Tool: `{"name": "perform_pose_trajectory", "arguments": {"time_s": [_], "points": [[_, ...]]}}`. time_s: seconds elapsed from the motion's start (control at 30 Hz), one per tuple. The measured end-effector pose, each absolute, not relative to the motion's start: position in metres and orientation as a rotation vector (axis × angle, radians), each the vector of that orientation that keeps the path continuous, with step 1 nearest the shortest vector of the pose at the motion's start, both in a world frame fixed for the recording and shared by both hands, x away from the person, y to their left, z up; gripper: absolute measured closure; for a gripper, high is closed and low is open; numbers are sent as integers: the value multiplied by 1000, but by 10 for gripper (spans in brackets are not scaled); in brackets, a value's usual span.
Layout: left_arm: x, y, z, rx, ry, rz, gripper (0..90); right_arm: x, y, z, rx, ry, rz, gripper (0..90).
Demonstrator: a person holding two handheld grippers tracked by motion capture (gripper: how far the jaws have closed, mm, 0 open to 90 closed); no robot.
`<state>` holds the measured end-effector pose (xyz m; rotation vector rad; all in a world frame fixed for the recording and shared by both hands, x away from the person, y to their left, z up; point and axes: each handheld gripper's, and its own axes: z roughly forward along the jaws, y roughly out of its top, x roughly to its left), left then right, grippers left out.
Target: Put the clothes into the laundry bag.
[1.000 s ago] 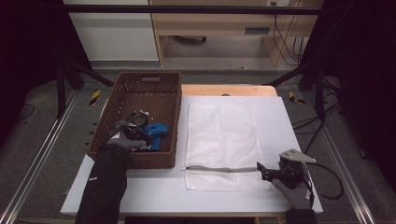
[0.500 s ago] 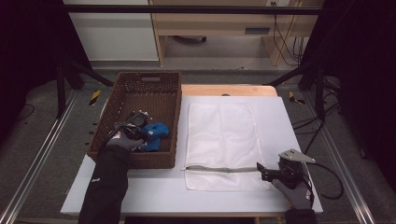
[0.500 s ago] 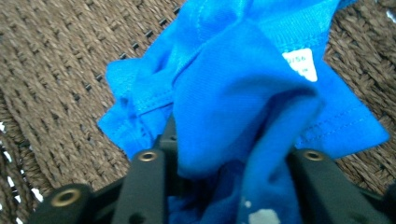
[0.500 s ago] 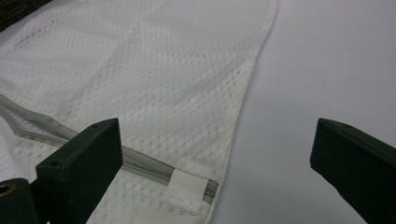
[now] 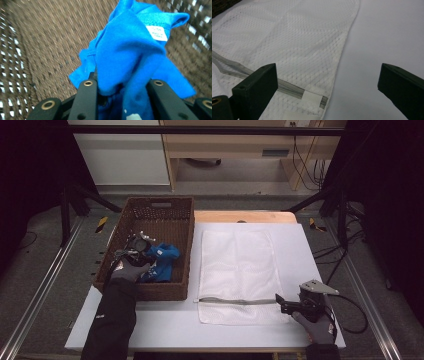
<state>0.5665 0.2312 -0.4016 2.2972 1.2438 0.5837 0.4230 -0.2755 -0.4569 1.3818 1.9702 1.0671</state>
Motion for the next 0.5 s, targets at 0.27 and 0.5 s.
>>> {"name": "perform_pose_trajectory", "arguments": {"time_s": [0.27, 0.5], "points": [[558, 242, -385, 2087, 1210, 673, 706, 423, -276, -456, 1378, 1963, 1070, 33], [546, 251, -362, 1922, 1162, 750, 707, 422, -276, -455, 1381, 1958, 1069, 33]]}}
